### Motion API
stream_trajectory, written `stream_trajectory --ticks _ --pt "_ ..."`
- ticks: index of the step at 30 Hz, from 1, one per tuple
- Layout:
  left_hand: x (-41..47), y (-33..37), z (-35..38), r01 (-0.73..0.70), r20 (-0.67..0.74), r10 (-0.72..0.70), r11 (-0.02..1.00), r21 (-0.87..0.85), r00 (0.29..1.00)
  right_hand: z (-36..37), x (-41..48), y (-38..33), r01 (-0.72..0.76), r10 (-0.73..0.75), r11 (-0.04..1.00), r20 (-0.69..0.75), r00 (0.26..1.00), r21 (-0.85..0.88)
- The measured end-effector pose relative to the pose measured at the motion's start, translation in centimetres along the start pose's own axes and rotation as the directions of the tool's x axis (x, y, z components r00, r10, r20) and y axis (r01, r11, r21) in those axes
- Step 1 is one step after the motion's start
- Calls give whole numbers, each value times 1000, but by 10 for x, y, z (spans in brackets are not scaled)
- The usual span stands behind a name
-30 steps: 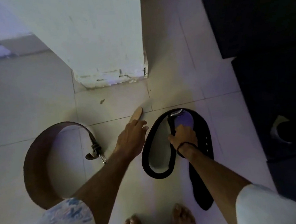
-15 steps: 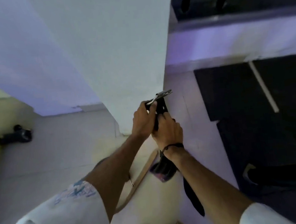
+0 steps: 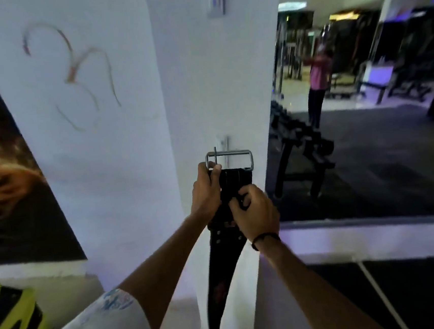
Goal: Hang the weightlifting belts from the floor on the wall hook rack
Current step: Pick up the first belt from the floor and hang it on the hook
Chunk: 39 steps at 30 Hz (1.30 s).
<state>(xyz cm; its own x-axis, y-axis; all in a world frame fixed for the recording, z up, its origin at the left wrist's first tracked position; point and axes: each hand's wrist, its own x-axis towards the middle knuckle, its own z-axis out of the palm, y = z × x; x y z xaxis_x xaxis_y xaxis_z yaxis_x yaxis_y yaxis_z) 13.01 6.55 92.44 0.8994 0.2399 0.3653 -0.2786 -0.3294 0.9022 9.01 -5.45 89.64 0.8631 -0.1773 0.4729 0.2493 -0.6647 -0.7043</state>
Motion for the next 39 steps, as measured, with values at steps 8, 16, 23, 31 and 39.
stream_trajectory --ticks 8,16,23,31,39 --pt "55 163 -84 -260 -162 237 955 -145 958 -86 72 -155 75 -14 942 -184 983 328" --pt "81 241 -124 -352 -196 316 917 -189 929 -132 116 -230 71 -74 888 -12 997 455" --pt "94 265 -124 -348 -199 306 909 -229 931 -159 136 -254 103 -142 913 71 987 395" --pt "115 329 -118 -364 -232 301 876 -316 925 -140 82 -232 125 -85 860 -102 991 495" --pt "116 330 -112 -312 -167 270 889 -336 948 -119 45 -163 54 -100 901 84 991 430"
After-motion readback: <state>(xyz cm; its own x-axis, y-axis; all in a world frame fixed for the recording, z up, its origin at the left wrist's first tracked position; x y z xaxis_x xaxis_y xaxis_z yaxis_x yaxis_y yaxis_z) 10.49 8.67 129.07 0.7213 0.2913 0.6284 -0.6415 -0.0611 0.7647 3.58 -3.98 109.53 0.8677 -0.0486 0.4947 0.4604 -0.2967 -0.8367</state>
